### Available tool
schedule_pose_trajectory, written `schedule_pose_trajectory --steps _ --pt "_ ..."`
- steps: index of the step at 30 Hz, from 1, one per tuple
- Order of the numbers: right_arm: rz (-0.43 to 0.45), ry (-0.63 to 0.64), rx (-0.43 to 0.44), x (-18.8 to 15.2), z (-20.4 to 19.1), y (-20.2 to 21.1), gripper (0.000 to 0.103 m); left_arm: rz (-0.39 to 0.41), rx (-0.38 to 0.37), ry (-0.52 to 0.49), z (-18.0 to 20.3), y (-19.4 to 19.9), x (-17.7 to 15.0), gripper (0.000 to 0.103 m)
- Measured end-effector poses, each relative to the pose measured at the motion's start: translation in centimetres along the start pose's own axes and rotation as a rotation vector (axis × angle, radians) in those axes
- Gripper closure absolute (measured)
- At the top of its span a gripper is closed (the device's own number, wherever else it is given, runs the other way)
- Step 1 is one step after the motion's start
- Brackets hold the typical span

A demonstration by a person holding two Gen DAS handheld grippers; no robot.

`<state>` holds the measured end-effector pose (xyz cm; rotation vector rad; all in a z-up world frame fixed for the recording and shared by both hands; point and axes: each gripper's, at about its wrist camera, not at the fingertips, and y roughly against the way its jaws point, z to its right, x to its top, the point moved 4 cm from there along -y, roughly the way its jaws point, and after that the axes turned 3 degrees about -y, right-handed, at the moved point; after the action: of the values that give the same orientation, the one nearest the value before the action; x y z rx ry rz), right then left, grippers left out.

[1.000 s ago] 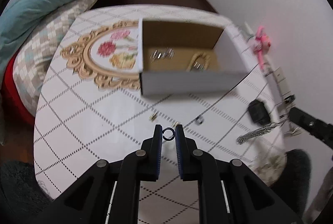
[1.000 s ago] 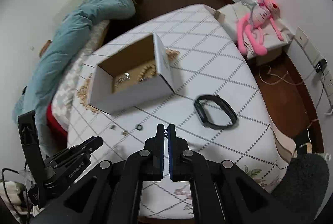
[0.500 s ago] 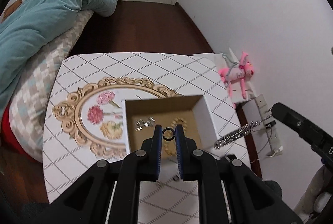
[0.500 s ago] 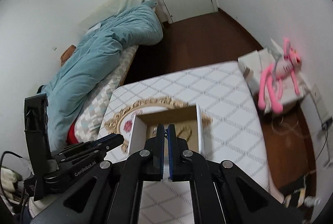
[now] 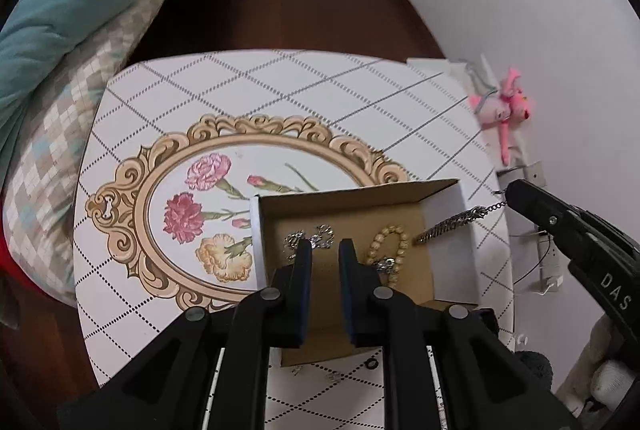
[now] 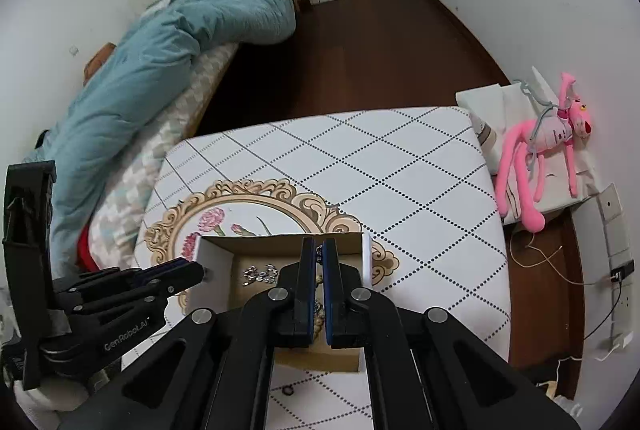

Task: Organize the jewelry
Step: 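Carry the chain and ring into the white box and open both tools, then lift both tools away from the box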

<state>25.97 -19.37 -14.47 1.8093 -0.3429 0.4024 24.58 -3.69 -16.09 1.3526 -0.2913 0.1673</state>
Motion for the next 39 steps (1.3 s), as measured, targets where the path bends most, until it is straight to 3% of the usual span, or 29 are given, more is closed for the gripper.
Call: schedule_pose_trajectory --steps 2,4,6,9,11,12,15,16,17,19,21,31,39 --pt "-0.036 0.008 -0.006 0.1 0.0 -1.2 0.100 -0.014 0.013 0.011 -0.3 -0.5 0.1 0.074" --pt "-0.063 0.023 -0.029 0.1 0.1 -2.3 0.099 -0.005 0.030 0.018 -0.7 -0.5 0.1 0.046" --pt "-0.088 0.025 -0.040 0.1 0.3 -3.1 0.099 0.010 0.050 0.025 -1.0 -0.3 0.1 0.037" --pt "-0.128 0.034 -0.058 -0.2 0.4 -4.0 0.099 0.015 0.077 0.030 -1.5 -0.3 0.1 0.033" --pt "-0.135 0.045 -0.077 -0.6 0.4 -4.1 0.096 0.024 0.099 0.032 -1.8 -0.3 0.0 0.021" --pt "-0.137 0.053 -0.089 -0.7 0.3 -4.1 0.088 0.031 0.109 0.033 -2.0 -0.2 -0.1 0.014" --pt "-0.133 0.063 -0.120 -1.3 0.6 -4.0 0.039 0.041 0.143 0.038 -2.5 -0.4 -0.7 0.006" --pt "-0.127 0.070 -0.138 -1.6 0.7 -3.9 0.030 0.045 0.154 0.039 -2.6 -0.5 -0.8 0.000" --pt "-0.118 0.083 -0.165 -1.9 0.8 -3.8 0.027 0.057 0.176 0.034 -2.8 -0.6 -1.1 0.000" --pt "-0.115 0.105 -0.218 -2.8 1.0 -3.7 0.010 0.072 0.212 0.024 -2.8 -0.7 -1.6 0.000" --pt "-0.114 0.113 -0.241 -3.6 1.1 -3.7 0.003 0.083 0.229 0.018 -2.8 -0.8 -2.2 0.000" --pt "-0.109 0.099 -0.267 -6.7 1.5 -3.8 0.000 0.087 0.231 0.028 -2.7 -0.8 -4.2 0.000" --pt "-0.026 0.075 -0.276 -7.5 1.4 -0.7 0.000 0.172 0.268 0.033 -2.3 2.4 -5.9 0.000"
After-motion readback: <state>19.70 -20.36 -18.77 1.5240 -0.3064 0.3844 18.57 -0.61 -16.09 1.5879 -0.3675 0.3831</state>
